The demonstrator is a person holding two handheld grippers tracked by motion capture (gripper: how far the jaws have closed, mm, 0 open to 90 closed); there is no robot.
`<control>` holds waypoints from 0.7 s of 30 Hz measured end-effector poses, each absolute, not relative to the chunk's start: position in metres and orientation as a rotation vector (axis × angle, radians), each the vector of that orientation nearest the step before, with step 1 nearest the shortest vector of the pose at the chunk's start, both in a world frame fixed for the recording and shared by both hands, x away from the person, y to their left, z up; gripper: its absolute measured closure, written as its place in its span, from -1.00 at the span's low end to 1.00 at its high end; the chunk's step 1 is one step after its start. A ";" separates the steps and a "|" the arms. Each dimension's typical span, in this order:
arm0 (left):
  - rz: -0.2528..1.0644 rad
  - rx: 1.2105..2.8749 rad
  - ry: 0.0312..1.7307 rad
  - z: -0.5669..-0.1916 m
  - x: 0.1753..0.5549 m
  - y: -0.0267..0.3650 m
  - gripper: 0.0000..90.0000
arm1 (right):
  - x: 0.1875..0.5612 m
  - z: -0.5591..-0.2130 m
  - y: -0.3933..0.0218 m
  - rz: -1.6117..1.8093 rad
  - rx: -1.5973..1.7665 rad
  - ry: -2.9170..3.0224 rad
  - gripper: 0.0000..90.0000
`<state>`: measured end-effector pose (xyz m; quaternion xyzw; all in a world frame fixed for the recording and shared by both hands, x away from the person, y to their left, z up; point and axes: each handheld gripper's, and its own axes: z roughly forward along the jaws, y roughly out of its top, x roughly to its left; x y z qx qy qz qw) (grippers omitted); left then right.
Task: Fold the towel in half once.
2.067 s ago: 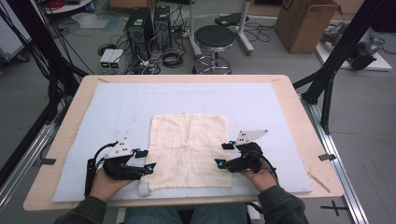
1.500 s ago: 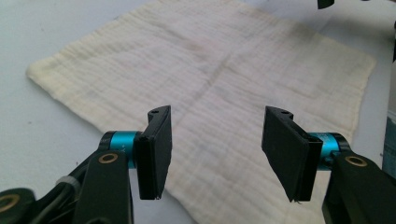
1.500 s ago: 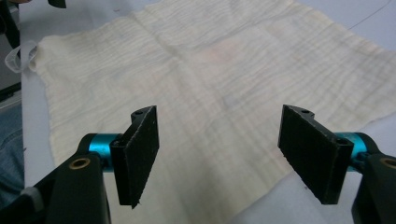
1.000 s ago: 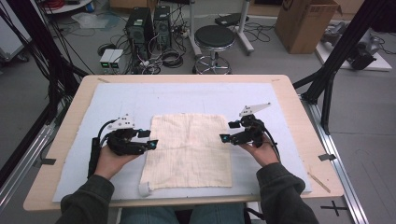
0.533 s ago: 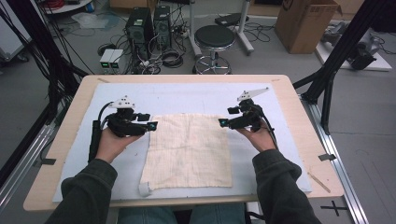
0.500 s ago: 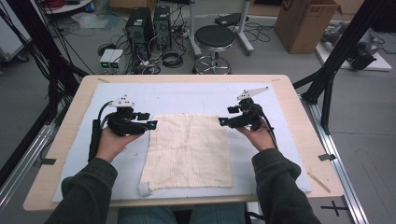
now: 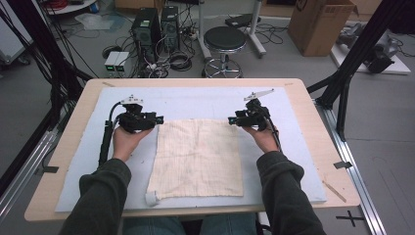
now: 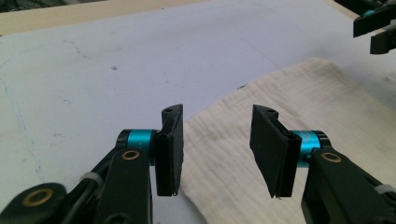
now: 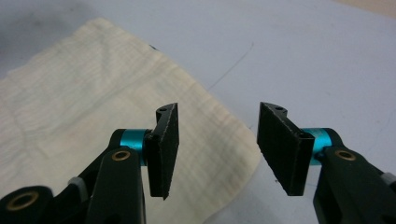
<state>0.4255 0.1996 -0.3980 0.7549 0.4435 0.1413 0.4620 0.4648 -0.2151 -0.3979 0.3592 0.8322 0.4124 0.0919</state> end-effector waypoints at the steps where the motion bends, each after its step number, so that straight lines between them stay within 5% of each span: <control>1: 0.347 1.874 1.097 -0.400 0.428 0.198 0.22 | 0.466 -0.400 -0.215 1.220 1.073 2.472 0.09; 21: 0.374 1.951 1.248 -0.439 0.452 0.184 0.45 | 0.488 -0.434 -0.219 1.080 1.238 2.512 0.34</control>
